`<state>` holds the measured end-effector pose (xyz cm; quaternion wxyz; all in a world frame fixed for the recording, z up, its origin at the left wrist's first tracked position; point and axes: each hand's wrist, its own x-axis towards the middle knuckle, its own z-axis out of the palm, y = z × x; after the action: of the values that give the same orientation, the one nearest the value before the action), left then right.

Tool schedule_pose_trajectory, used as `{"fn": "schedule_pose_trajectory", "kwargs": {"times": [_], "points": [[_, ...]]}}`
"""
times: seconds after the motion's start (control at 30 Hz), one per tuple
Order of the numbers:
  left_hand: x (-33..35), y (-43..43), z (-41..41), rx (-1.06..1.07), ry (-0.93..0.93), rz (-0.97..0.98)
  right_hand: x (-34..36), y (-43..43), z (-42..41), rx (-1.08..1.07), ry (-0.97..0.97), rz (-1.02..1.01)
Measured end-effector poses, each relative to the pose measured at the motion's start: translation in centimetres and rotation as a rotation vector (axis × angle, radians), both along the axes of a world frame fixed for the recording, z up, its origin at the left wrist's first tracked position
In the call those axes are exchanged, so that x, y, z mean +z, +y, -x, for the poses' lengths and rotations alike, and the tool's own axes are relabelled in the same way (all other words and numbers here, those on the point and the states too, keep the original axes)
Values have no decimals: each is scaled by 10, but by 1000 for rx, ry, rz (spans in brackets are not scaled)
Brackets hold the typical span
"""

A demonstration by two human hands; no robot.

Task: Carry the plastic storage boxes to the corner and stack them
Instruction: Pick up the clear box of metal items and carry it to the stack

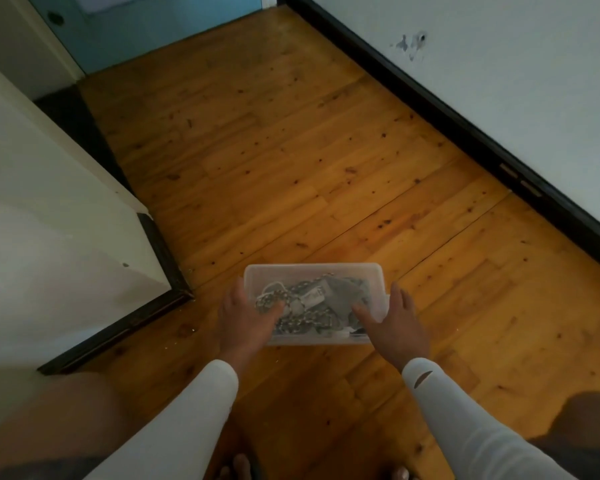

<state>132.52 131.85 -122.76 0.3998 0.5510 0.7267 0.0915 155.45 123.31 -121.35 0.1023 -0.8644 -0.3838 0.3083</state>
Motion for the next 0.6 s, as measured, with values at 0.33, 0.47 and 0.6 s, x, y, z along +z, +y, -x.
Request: {"fn": "schedule_pose_trajectory", "kwargs": {"times": [0.33, 0.47, 0.6], "points": [[-17, -5, 2, 141, -350, 88, -13, -6, 7, -54, 185, -139], [-17, -2, 2, 168, -368, 79, -10, -4, 6, -77, 228, -226], [-16, -4, 3, 140, -345, 66, -9, -7, 7, -80, 212, -217]]}}
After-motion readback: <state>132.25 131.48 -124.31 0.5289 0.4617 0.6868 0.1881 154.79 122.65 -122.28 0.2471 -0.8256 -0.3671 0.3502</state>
